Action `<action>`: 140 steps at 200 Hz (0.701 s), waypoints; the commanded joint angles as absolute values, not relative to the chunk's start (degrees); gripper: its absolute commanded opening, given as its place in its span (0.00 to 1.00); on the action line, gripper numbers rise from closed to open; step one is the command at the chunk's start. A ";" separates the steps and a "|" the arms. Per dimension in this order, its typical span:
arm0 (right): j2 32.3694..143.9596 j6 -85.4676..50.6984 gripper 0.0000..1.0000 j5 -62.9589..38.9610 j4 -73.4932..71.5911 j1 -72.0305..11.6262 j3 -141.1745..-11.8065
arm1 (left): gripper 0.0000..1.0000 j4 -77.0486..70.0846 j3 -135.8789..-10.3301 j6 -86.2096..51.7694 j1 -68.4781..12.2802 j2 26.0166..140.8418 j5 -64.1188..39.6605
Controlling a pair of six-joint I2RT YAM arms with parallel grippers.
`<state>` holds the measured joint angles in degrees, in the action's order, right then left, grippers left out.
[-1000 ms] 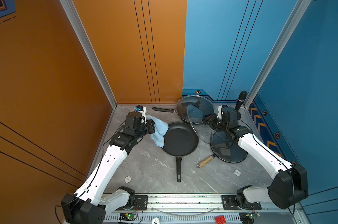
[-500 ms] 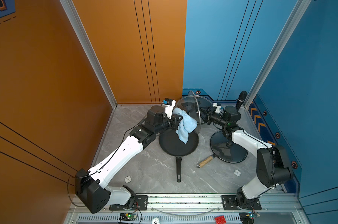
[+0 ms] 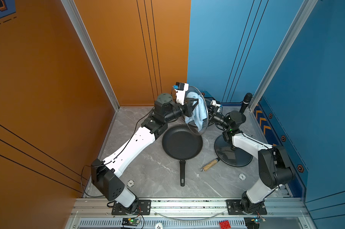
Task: Wipe the pot lid with a cloth
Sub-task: Wipe the pot lid.
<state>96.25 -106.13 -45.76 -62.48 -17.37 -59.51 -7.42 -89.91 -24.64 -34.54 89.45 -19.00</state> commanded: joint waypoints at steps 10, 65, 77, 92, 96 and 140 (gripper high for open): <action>98.46 -114.59 0.12 -42.38 -81.03 -20.85 -61.43 | 0.00 -13.81 -85.81 -28.20 -33.00 92.24 -10.82; 96.91 -115.20 0.11 -41.22 -80.83 -20.99 -63.35 | 0.00 -7.93 -78.13 -28.46 -30.51 92.44 3.24; 96.44 -115.31 0.10 -41.63 -80.47 -20.45 -63.77 | 0.00 -5.03 -78.32 -28.04 -30.28 92.34 5.54; 96.00 -115.31 0.10 -42.32 -79.53 -19.66 -64.14 | 0.00 -2.20 -78.39 -28.29 -30.06 92.20 7.52; 95.90 -115.38 0.10 -42.36 -79.41 -19.46 -64.26 | 0.00 -1.45 -78.46 -28.30 -29.98 92.12 7.99; 97.11 -116.75 0.10 -43.50 -79.61 -16.78 -65.10 | 0.00 3.92 -81.57 -23.95 -32.15 89.50 10.01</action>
